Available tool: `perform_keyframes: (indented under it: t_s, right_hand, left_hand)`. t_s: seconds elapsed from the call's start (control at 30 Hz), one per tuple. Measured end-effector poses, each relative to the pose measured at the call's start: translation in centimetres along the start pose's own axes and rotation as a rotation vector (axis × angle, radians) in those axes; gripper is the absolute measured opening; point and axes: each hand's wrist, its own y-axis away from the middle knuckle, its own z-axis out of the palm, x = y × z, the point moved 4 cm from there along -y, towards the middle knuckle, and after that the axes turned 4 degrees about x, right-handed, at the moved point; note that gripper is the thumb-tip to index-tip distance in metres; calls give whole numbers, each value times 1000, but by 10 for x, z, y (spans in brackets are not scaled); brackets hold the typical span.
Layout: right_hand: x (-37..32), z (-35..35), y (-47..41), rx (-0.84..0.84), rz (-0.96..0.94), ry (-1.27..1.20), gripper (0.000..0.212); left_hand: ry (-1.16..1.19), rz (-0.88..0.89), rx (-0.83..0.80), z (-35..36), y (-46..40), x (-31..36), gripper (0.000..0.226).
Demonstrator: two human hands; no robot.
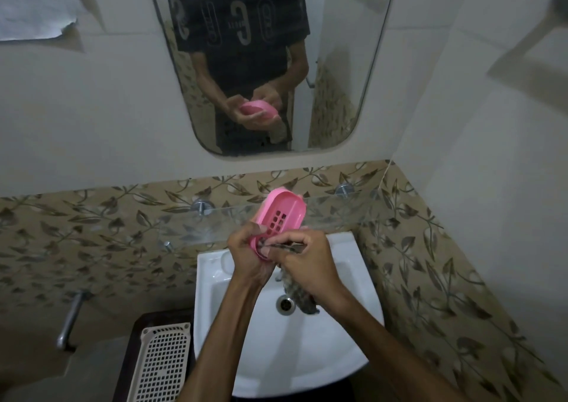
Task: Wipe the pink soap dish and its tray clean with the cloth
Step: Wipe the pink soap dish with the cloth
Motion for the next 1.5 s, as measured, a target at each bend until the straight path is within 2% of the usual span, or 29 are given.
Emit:
perform_keyframes:
  t_s: [0.03,0.1,0.17,0.23,0.43,0.63,0.8,1.03,1.1,1.23,1.37,1.5]
  right_hand:
    - [3,0,-1,20,39,-87,29]
    - [3,-3,-1,54,-38,-18,25]
    - [2,-8,3,81,-199,216,18]
    - [5,-12,7,81,-284,320,20]
    - [-4,-3,1,59,-277,204,18]
    - [-16,6,-8,169,-458,297,20]
    - [-20,5,-21,338,-418,331,21]
    - [-31,-1,-49,409,-332,416,16]
    - [-28,0,-45,375,-323,386,14]
    - [-31,7,-30,200,-458,394,19]
    - [-34,-12,-50,304,-455,506,18]
    - [-28,-18,-52,303,-414,600,17]
  left_hand:
    - [-16,5,-9,0,0,0,57]
    - [-28,9,5,0,-1,-2,61]
    - [8,16,3,-2,-2,-4,45]
    - [43,13,-29,-2,-1,-6,27]
    - [2,-33,-19,-4,-4,-12,28]
    - [48,-68,9,-4,-7,-9,33]
    - [88,-40,-10,-1,-6,-6,31]
    - [82,-29,-24,1,-4,-2,44]
    - [67,-14,-15,0,-6,0,43]
    - [71,7,-10,1,-13,9,32]
    - [23,6,-53,4,-9,3,34]
    - [41,6,-70,3,-9,5,43]
